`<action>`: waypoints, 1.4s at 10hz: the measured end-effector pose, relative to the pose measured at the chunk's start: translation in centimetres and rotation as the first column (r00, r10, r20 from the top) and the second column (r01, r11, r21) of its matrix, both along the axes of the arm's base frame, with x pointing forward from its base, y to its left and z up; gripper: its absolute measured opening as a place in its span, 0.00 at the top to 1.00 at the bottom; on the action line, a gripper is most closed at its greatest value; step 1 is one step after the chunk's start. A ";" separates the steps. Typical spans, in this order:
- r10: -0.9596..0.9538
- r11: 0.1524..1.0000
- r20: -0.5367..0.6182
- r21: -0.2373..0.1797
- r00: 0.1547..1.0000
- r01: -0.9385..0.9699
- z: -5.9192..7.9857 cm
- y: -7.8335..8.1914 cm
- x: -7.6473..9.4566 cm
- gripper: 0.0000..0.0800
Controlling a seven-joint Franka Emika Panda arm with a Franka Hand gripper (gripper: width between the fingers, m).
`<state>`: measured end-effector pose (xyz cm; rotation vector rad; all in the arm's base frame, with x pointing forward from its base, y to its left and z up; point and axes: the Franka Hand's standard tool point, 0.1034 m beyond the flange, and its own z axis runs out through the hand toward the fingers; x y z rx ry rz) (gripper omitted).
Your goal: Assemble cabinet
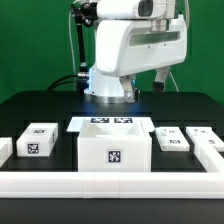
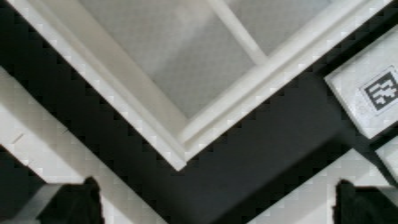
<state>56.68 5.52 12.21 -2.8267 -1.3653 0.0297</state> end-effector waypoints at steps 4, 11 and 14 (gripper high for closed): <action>0.000 1.000 0.000 0.000 1.000 0.000 0.0 0.0 0.0 0.19; 0.434 0.901 0.020 -0.031 0.901 -0.433 -1.5 -1.3 -5.8 0.19; 0.597 0.802 0.013 -0.033 0.802 -0.596 -1.4 -1.8 -5.7 0.19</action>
Offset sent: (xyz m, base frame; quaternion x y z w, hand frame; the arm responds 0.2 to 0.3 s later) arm 0.0000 0.0000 0.0000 0.0000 0.0000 0.0000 1.0000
